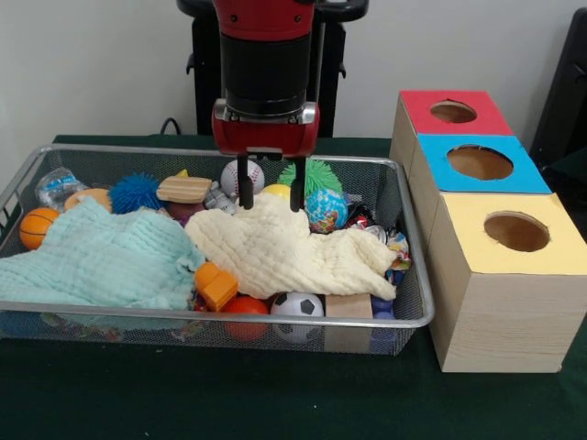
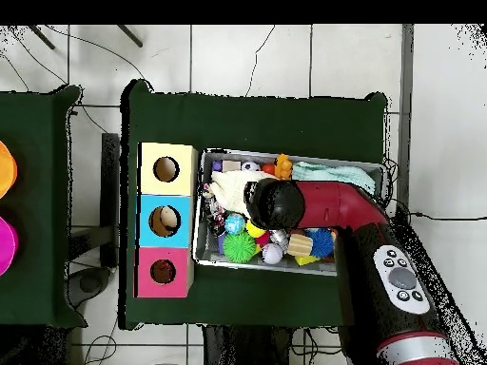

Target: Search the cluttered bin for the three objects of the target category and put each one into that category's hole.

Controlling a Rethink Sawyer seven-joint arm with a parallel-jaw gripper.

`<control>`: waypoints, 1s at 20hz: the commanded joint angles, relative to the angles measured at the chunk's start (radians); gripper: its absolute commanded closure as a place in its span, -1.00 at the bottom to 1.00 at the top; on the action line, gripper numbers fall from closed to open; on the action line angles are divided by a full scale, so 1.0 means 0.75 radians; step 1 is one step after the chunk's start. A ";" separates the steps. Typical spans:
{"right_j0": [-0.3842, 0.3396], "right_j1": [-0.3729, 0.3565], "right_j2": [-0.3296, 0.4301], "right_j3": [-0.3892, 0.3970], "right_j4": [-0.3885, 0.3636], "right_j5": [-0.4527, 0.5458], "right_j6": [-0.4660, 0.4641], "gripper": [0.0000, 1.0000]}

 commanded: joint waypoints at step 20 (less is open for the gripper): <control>-0.010 0.235 0.078 -0.050 -0.241 0.027 -0.172 1.00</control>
